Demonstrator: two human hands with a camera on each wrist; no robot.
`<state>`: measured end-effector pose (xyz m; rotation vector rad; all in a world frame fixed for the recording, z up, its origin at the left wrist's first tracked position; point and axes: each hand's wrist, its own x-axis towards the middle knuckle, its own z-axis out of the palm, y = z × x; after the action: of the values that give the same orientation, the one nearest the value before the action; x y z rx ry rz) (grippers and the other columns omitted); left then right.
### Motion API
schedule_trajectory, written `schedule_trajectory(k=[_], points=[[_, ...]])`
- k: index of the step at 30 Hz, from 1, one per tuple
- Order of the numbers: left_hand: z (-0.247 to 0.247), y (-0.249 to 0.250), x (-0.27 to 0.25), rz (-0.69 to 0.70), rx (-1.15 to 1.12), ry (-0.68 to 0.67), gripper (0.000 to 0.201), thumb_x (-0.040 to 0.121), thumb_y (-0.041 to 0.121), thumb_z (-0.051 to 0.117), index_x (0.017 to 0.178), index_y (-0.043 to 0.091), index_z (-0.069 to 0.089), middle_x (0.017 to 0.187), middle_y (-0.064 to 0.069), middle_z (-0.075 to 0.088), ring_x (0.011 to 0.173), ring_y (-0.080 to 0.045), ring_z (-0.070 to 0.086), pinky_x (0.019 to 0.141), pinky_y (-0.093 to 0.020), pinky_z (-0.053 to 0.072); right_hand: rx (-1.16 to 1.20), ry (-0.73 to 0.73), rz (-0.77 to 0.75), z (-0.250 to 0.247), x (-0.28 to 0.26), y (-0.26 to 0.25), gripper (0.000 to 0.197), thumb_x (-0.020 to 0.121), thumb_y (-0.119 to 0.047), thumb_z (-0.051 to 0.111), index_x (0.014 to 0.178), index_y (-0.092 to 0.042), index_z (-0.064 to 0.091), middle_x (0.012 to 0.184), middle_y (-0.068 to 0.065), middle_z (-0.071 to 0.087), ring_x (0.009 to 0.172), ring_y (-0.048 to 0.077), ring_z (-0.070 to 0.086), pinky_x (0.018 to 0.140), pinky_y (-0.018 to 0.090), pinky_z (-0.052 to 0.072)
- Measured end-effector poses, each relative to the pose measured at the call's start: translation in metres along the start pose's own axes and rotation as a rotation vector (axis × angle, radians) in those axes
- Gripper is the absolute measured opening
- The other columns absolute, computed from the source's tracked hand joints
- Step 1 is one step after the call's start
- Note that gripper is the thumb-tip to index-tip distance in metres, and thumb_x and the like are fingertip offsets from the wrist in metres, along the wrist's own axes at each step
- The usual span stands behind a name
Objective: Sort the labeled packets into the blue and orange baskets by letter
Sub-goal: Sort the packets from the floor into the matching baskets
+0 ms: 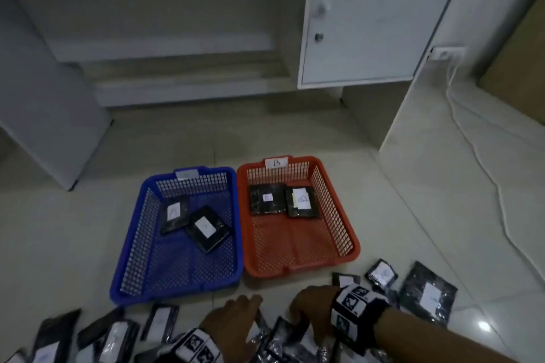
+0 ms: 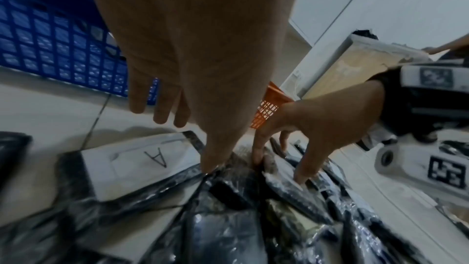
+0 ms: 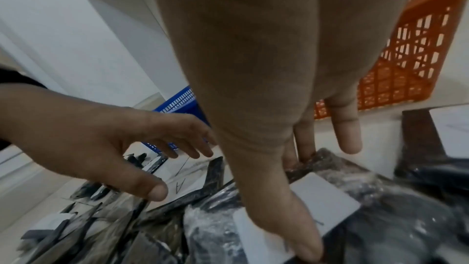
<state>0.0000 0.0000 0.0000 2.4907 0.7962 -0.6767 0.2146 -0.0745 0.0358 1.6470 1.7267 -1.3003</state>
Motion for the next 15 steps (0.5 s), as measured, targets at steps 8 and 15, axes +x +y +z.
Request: schedule_trajectory(k=[8, 15], points=[[-0.005, -0.011, -0.015, -0.03, -0.182, 0.045, 0.075, 0.096, 0.033, 0.059, 0.156, 0.018, 0.017, 0.154, -0.005, 0.033, 0.139, -0.023, 0.039, 0.112, -0.03, 0.033, -0.021, 0.122, -0.055, -0.005, -0.022, 0.003, 0.042, 0.08, -0.003, 0.079, 0.12, 0.002, 0.068, 0.124, 0.02, 0.066, 0.073, 0.0, 0.064, 0.061, 0.008, 0.045], [0.0, -0.015, -0.024, -0.018, -0.291, 0.007, 0.049, 0.08, 0.025, 0.08, 0.12, 0.02, 0.053, 0.108, 0.002, 0.063, 0.097, -0.014, 0.062, 0.078, -0.021, 0.049, 0.215, 0.172, 0.01, 0.005, -0.043, 0.023, 0.014, 0.081, -0.027, 0.083, 0.091, -0.025, 0.073, 0.071, -0.016, 0.068, 0.061, 0.003, 0.061, 0.056, 0.016, 0.048]])
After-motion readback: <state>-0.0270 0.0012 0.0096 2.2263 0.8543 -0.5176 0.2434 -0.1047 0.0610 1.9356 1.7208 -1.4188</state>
